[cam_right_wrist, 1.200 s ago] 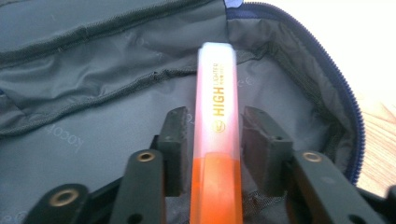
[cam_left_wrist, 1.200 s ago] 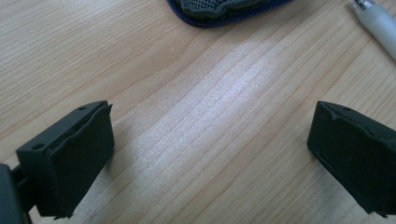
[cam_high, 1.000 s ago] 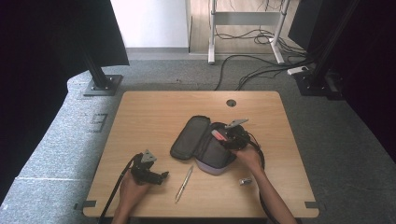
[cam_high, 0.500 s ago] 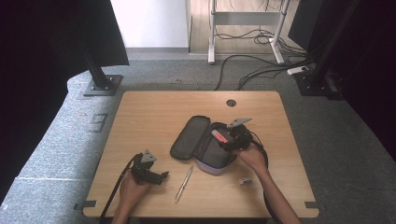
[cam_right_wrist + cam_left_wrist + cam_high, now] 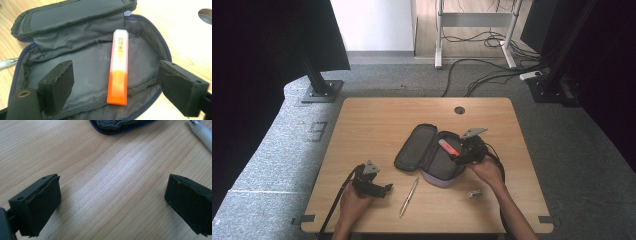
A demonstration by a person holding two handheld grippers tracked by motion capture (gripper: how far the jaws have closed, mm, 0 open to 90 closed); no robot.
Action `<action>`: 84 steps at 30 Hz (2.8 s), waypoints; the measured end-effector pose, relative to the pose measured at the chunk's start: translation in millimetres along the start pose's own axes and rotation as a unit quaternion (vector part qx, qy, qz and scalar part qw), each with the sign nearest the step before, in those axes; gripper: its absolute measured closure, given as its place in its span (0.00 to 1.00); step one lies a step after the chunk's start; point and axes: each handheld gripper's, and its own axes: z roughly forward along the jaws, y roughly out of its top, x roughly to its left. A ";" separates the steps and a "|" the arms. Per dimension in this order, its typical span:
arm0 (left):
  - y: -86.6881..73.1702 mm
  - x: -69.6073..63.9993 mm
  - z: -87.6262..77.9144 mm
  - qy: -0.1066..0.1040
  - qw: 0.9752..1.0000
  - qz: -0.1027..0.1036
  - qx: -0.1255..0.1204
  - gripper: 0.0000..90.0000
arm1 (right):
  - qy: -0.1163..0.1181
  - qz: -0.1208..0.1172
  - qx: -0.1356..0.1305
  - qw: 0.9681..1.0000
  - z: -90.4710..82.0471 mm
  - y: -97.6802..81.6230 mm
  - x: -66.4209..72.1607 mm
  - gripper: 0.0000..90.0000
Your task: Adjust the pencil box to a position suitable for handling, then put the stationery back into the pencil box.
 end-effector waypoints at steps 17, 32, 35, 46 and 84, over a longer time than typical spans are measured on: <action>0.0 -0.1 0.1 0.000 1.000 -0.001 0.000 0.01 | -0.002 -0.004 -0.014 1.000 -22.5 -12.3 5.2 0.14; 0.0 0.0 0.0 -0.001 1.000 0.000 0.000 0.01 | 0.000 -0.009 -0.014 1.000 -34.0 -25.6 8.6 0.15; 0.0 0.0 0.0 -0.001 1.000 0.000 0.000 0.01 | 0.001 -0.008 -0.014 1.000 -35.7 -28.7 9.3 0.15; 0.0 -0.1 0.0 0.000 1.000 0.000 0.000 0.01 | 0.011 -0.004 -0.013 1.000 -42.1 -39.7 11.2 0.15; -0.1 -0.3 -0.1 0.000 1.000 -0.001 0.000 0.01 | 0.023 0.004 -0.012 1.000 -58.3 -94.1 24.8 0.20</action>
